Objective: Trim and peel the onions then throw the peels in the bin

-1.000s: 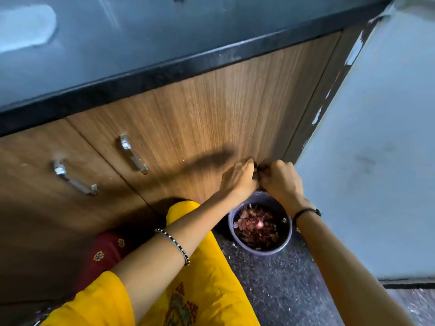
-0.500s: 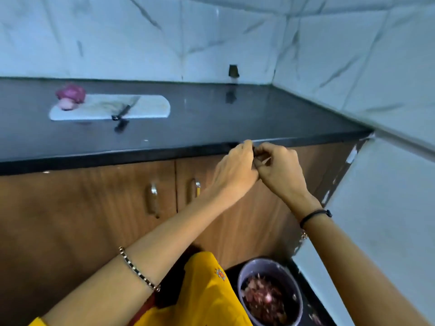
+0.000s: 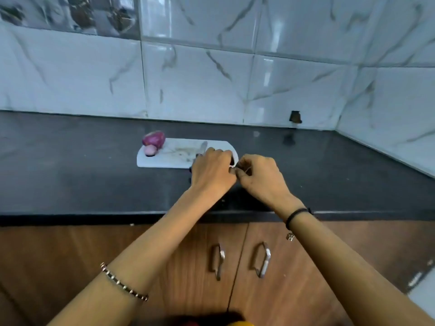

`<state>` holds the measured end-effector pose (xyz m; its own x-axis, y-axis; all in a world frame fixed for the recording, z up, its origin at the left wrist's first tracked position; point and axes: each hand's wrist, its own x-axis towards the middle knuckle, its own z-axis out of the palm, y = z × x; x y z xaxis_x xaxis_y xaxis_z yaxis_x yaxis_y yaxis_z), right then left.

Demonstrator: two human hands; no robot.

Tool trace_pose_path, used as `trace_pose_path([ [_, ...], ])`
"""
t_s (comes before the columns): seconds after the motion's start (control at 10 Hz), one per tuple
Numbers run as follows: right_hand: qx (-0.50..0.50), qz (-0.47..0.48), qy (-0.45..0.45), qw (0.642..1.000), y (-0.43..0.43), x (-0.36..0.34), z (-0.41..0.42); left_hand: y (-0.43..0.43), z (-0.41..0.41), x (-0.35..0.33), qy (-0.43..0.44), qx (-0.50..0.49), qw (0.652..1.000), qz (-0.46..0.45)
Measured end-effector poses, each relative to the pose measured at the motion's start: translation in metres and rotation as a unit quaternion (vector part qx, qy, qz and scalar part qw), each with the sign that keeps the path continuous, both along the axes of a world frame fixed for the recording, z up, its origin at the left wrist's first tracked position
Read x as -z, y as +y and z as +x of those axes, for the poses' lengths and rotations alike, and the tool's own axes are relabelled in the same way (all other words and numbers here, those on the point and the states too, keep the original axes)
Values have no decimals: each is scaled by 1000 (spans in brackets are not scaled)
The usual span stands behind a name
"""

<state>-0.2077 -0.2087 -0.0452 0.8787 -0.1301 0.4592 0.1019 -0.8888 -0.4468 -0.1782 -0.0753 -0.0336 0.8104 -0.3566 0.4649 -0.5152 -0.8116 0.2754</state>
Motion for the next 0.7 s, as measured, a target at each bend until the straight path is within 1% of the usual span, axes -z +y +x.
trace_pose_path([
  [0.1, -44, -5, 4, 999, 19, 3, 49, 15, 49, 3, 8, -37, 999, -1],
  [0.2, -59, 6, 18, 998, 33, -2, 99, 23, 98, -2, 5, -63, 998, 8],
  [0.3, -57, 8, 55, 997, 44, -9, 137, 33, 142, -11, -6, -97, 995, 37],
  [0.4, -63, -14, 118, 991, 49, -8, 149, 45, 164, -14, 43, -157, 984, 77],
  [0.5, -94, -9, 160, 983, 44, -10, 156, 54, 175, -16, 108, -212, 965, 111],
  [0.6, -85, 6, 186, 979, 30, -20, 160, 66, 185, -16, 141, -228, 956, 116],
  [0.7, -76, 13, 228, 971, 22, -28, 156, 72, 185, -18, 124, -226, 960, 112],
])
